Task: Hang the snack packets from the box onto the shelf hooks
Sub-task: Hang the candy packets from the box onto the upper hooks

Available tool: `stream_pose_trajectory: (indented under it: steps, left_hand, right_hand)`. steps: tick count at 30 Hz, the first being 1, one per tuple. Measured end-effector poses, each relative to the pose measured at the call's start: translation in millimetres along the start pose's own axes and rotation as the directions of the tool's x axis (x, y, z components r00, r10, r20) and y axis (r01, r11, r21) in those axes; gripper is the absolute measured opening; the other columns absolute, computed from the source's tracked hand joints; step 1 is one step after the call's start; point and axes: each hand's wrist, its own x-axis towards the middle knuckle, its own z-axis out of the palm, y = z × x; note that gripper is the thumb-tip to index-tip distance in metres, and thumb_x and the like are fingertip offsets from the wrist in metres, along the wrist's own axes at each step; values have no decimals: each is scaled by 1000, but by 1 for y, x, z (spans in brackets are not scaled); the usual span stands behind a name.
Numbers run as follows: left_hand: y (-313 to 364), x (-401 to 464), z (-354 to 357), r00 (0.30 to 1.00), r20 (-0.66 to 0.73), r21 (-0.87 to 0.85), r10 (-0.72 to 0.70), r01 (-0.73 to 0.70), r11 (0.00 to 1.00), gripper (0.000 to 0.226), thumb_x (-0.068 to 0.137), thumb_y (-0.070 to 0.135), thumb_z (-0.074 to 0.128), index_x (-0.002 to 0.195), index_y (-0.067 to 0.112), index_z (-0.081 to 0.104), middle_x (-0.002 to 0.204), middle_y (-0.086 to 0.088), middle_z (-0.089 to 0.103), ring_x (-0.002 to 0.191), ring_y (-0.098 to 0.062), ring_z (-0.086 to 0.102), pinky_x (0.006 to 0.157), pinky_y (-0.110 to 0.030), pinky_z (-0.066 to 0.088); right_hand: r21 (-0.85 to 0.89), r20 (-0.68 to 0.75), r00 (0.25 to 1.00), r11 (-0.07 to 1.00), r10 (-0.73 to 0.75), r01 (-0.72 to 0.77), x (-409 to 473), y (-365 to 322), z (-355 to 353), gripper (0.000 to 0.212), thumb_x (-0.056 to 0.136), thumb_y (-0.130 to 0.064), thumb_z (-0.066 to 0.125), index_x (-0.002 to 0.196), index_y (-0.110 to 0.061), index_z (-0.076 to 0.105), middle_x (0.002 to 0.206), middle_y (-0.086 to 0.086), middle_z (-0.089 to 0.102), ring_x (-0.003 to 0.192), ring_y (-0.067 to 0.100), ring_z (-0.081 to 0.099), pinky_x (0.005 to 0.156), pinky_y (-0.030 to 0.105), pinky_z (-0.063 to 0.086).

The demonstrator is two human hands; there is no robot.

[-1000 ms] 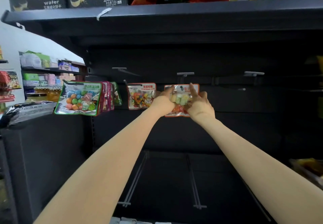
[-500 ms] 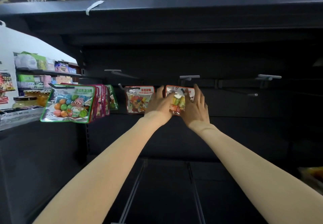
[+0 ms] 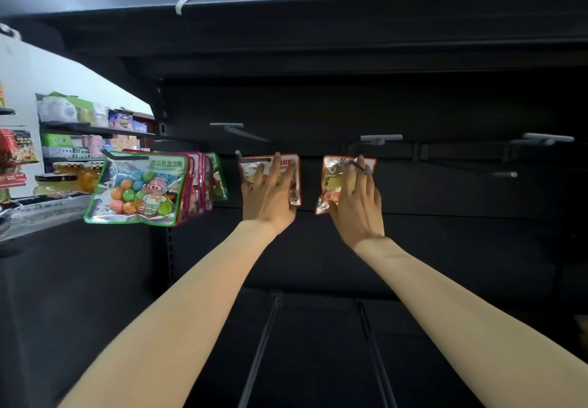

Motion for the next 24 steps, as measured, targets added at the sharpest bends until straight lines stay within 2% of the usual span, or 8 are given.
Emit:
stream_pose_trajectory:
  steps: [3,6,14,17,19,21,24]
  left_hand:
    - [-5,6,2,999,46,-4,14,-14,1000,86,87,33,61,150,32,3,158,3,-14,145,-33,-3,113,-56,14]
    - [-7,9,4,996,85,-27,18,-16,999,88,87,33,62,150,33,1,157,3,-17,144,-36,-6,113,-57,11]
    - [-8,15,-2,986,158,-107,45,-28,994,79,91,24,57,150,30,5,158,5,-12,145,-35,0,114,-56,15]
    - [-7,14,-6,993,96,-140,64,-51,989,69,93,22,53,150,26,14,159,1,3,144,-31,12,114,-51,22]
    - [-4,11,-12,998,30,-187,55,-48,981,60,94,21,50,147,23,24,155,-4,22,139,-30,27,110,-47,31]
    - [1,5,-22,1000,-2,-249,20,-20,968,49,94,21,50,141,21,36,140,-7,44,126,-31,43,100,-46,42]
    - [8,-14,-33,997,-75,-329,8,-32,944,32,94,21,51,126,17,51,118,-6,60,104,-26,58,85,-39,50]
  right_hand:
    - [-62,33,999,997,-40,42,2,1,2,75,96,-25,49,152,-16,1,158,19,-7,145,37,1,115,52,19]
    - [-96,96,995,995,-10,20,9,3,3,74,98,-31,46,152,-18,-3,157,18,-14,145,37,-6,116,53,17]
    - [-23,236,971,999,38,-33,23,4,2,73,97,-30,49,153,-23,3,157,13,-10,145,35,-5,114,55,20]
    - [18,241,970,999,41,-47,20,2,-2,67,97,-28,48,152,-22,10,158,12,-6,146,34,0,114,54,21]
    - [55,248,968,997,44,-59,16,-2,-6,63,97,-26,48,151,-22,17,158,11,0,145,34,7,112,53,25]
    - [127,245,968,988,51,-85,10,-8,-13,56,97,-24,48,148,-21,26,156,10,14,142,34,18,110,52,30]
    - [264,206,978,960,39,-94,-7,-19,-27,42,97,-21,47,139,-17,42,146,9,33,131,31,37,100,44,41]
